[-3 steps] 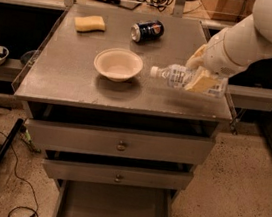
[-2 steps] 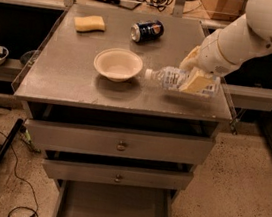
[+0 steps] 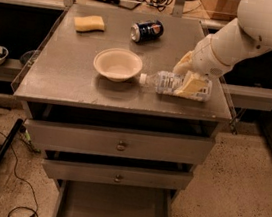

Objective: Pick blue plastic bottle from bottom drawer and place on counter

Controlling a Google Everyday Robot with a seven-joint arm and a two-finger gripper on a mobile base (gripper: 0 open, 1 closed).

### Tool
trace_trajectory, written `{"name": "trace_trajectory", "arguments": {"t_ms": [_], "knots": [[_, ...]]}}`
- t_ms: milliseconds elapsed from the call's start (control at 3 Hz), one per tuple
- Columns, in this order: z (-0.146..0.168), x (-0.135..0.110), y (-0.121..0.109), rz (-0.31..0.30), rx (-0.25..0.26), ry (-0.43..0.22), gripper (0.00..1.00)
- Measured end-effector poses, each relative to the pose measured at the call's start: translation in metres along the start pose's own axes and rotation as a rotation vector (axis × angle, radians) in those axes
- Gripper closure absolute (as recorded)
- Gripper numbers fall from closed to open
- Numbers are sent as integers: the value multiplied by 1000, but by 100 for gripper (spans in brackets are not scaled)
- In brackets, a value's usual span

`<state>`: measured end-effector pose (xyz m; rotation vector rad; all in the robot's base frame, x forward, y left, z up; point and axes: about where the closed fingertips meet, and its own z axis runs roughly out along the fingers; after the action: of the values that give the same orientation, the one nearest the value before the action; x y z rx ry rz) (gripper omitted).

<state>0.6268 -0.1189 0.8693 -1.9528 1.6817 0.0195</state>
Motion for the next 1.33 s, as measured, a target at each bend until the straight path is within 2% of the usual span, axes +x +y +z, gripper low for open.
{"name": "trace_trajectory", "arguments": {"t_ms": [333, 1333], "knots": [[-2, -1, -1, 0, 0, 0, 96], [-2, -1, -1, 0, 0, 0, 27]]}}
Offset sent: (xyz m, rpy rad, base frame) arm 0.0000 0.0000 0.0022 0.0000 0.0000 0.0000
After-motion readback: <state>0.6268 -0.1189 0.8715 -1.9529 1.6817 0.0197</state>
